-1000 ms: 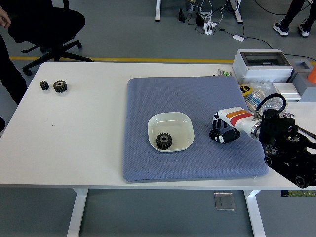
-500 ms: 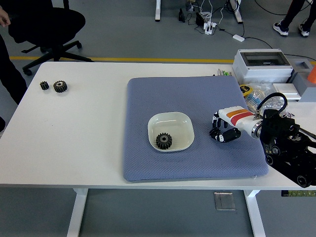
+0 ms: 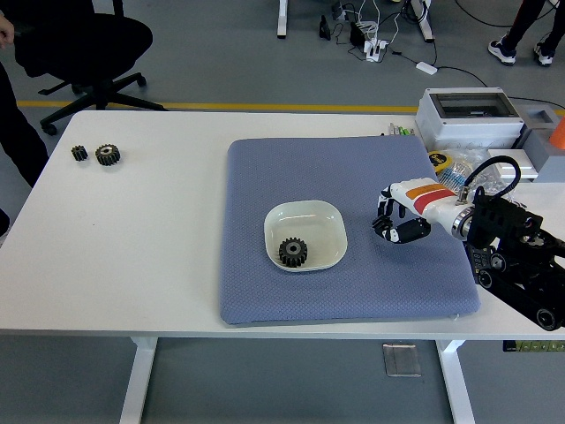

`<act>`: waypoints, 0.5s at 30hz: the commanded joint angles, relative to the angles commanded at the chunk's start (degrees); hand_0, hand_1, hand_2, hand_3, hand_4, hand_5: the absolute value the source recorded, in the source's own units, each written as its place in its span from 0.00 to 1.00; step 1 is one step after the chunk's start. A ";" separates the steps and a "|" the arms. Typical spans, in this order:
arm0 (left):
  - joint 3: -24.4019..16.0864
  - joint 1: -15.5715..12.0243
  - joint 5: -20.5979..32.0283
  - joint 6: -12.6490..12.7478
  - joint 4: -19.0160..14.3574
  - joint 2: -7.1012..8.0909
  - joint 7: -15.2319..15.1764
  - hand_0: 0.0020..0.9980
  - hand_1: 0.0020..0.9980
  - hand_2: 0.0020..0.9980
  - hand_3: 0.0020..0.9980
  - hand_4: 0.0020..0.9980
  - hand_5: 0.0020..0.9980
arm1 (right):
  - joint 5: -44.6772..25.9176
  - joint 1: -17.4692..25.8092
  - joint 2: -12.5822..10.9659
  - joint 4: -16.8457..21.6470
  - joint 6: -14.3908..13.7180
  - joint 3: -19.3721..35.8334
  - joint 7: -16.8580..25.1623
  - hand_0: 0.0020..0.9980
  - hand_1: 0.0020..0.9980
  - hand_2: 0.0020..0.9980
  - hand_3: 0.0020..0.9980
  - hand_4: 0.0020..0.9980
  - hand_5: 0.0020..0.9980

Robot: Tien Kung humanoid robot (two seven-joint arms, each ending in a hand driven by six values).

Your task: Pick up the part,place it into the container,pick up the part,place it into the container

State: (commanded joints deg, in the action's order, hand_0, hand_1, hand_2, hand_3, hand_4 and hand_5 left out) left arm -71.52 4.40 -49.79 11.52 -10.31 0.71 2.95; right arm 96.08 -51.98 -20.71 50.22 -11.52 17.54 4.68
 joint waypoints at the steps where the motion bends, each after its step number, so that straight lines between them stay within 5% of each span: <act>1: -0.03 -0.02 0.01 0.00 0.00 0.01 -0.01 0.75 0.75 0.79 0.59 0.67 0.60 | 0.47 -0.05 -0.09 1.05 -0.08 0.63 -0.17 0.18 0.40 0.49 0.49 0.73 0.27; 15: 0.06 -0.12 0.39 0.08 0.00 0.07 -0.06 0.75 0.75 0.79 0.59 0.67 0.60 | 2.50 -3.92 4.00 9.34 -0.68 -1.09 -1.65 0.19 0.41 0.49 0.51 0.73 0.27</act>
State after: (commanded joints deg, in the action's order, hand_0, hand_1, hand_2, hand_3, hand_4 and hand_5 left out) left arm -71.46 4.28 -49.40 11.60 -10.31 0.78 2.89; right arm 98.58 -55.90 -16.72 59.56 -12.20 16.46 3.04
